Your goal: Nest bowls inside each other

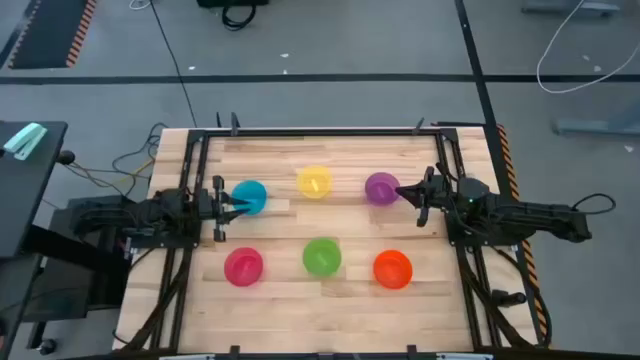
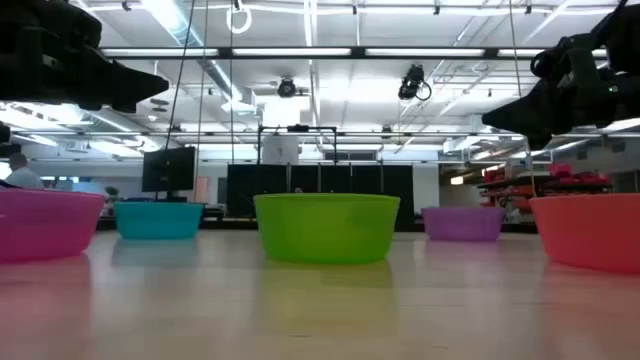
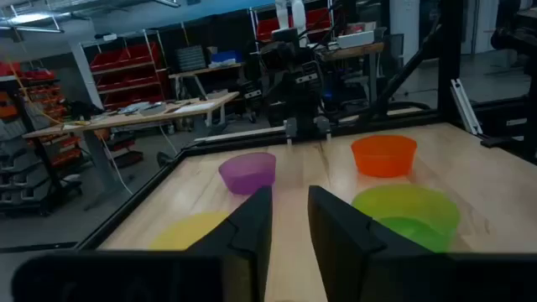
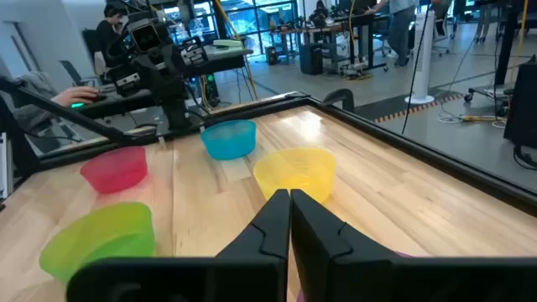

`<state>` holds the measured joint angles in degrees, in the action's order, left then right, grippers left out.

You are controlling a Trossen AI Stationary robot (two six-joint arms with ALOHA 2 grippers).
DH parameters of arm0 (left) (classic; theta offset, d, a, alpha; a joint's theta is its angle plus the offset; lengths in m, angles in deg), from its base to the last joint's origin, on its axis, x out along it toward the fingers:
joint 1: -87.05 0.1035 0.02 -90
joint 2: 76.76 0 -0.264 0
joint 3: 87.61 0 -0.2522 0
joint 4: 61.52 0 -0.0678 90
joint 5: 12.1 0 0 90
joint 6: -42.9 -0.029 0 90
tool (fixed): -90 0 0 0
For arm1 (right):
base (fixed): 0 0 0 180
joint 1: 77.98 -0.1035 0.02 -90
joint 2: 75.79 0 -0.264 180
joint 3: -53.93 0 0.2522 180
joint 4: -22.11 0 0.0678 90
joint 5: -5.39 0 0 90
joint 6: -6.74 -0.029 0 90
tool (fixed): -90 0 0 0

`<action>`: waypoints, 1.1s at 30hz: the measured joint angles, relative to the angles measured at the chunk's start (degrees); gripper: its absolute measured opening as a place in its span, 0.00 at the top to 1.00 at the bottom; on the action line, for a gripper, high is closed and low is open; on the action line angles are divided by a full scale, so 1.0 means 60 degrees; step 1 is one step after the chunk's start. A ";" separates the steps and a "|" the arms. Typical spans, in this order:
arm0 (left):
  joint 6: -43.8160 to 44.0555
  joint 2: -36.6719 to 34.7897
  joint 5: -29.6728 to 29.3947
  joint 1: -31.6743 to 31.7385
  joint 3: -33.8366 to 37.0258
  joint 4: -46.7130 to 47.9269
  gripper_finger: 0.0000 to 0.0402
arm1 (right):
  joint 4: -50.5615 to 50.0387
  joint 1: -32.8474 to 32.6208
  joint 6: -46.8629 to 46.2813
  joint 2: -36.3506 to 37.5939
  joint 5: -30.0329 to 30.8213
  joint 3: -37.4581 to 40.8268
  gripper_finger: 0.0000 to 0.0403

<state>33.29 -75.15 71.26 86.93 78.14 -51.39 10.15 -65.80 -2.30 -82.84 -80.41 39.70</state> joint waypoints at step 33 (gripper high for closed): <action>-0.0002 0.0000 0.0000 -0.0004 0.0000 0.0004 0.79 | -0.0002 0.0000 -0.0002 -0.0004 0.0004 0.0002 0.95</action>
<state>33.28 -75.15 71.26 86.91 78.14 -51.37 10.14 -65.80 -2.31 -82.86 -80.38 39.71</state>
